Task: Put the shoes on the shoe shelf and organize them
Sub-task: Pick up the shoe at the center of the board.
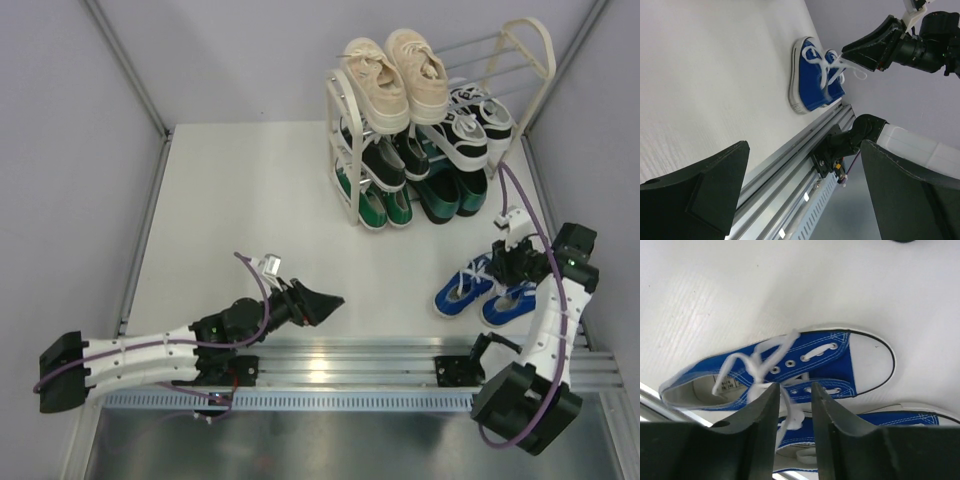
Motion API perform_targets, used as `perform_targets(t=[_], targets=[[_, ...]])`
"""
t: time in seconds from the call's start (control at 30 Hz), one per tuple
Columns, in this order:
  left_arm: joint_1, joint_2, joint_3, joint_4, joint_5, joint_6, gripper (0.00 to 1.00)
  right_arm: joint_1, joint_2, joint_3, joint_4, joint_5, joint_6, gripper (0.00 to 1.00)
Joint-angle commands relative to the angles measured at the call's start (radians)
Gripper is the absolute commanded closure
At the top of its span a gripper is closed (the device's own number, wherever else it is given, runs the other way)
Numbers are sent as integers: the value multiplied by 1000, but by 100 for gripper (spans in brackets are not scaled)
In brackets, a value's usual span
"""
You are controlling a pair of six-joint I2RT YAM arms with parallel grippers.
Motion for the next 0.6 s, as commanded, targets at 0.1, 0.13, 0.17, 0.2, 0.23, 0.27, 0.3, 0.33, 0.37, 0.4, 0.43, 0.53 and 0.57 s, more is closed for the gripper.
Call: perform_targets(t=[0.1,0.13,0.17,0.2,0.23,0.27,0.3,0.33,0.37,0.4,0.43,0.53,0.57], targets=[[3,-22,-56,88,10,-21,2,-2,162,51,-89,-3,-122,44],[3,-22,-67,97,12,-29,2,-6,167,51,-103,-2,-123,40],[3,-22,-81,102,12,-30,2,-7,165,54,-108,0,-126,35],[3,-22,-87,106,12,-34,2,-7,162,58,-114,0,-129,26],[3,-19,-92,114,12,-37,2,-7,164,66,-122,0,-125,23],[3,-18,-96,115,10,-37,2,-7,165,83,-138,-3,-122,19],[3,-14,-101,118,12,-35,2,-5,172,93,-148,-6,-113,16],[3,-7,-103,123,9,-32,2,-2,179,104,-151,-3,-99,14],[1,-1,-104,129,9,-31,2,4,204,125,-178,-5,-91,13],[3,12,-106,137,7,-29,2,7,219,133,-183,-9,-85,12],[3,19,-107,152,9,-27,2,12,253,138,-185,-9,-77,12],[3,58,-100,174,14,-20,2,64,300,126,-156,50,-44,7],[3,71,-96,184,17,-18,2,82,305,112,-148,61,-30,5]])
